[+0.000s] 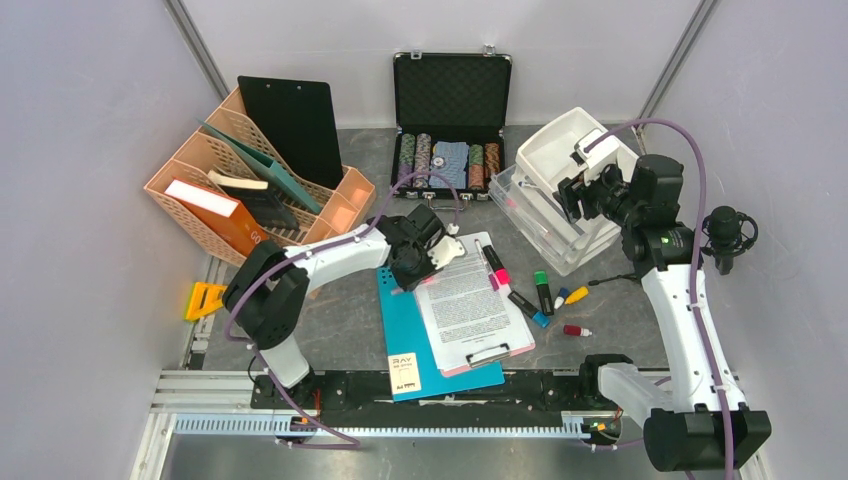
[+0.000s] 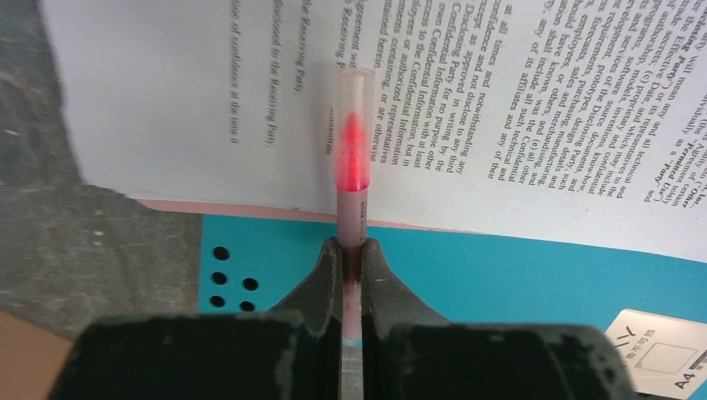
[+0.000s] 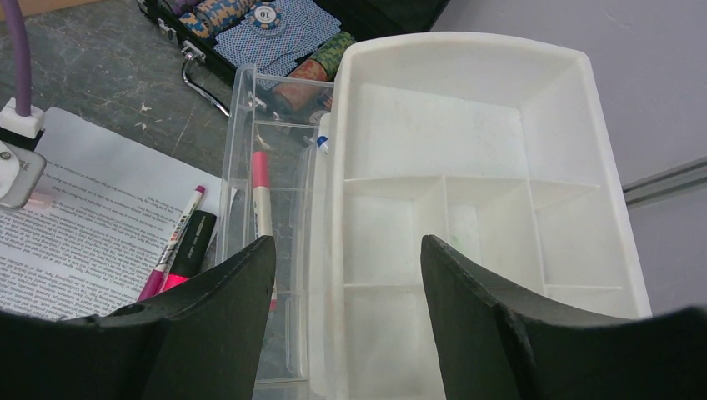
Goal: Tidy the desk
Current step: Pick up the stationery from the center of the board, then place the stationery in the drawer.
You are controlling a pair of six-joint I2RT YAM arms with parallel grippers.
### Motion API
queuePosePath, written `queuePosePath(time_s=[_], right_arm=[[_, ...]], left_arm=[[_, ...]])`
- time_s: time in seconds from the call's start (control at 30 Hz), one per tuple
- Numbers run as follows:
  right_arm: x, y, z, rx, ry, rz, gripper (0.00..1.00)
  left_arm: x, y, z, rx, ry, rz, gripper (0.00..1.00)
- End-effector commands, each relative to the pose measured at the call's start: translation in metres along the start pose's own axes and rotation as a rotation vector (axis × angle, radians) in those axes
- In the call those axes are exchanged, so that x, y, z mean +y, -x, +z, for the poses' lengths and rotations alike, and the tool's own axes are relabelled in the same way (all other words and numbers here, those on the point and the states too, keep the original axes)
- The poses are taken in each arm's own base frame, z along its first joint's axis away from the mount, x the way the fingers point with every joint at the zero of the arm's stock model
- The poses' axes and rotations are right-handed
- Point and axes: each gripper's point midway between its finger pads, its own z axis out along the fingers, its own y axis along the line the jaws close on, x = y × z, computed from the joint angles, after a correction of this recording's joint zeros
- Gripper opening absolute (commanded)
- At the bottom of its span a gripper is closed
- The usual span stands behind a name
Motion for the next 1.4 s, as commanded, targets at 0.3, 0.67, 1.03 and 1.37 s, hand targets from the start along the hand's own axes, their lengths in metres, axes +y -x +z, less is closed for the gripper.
queuePosePath(time_s=[0.3, 0.67, 1.03, 1.37], right_arm=[[-0.009, 0.02, -0.002, -0.046, -0.028, -0.022, 0.7], [-0.029, 0.021, -0.006, -0.011, -0.137, 0.015, 0.69], [-0.06, 0.019, -0.012, 0.011, -0.22, 0.076, 0.69], [-0.073, 0.014, -0.021, 0.007, -0.226, 0.091, 0.69]], left_arm=[[0.033, 0.152, -0.128, -0.251, 0.334, 0.651, 0.02], [0.022, 0.269, -0.166, -0.395, 0.528, 1.166, 0.02], [0.014, 0.34, -0.157, -0.498, 0.614, 1.323, 0.02], [0.009, 0.354, -0.139, -0.518, 0.602, 1.319, 0.34]])
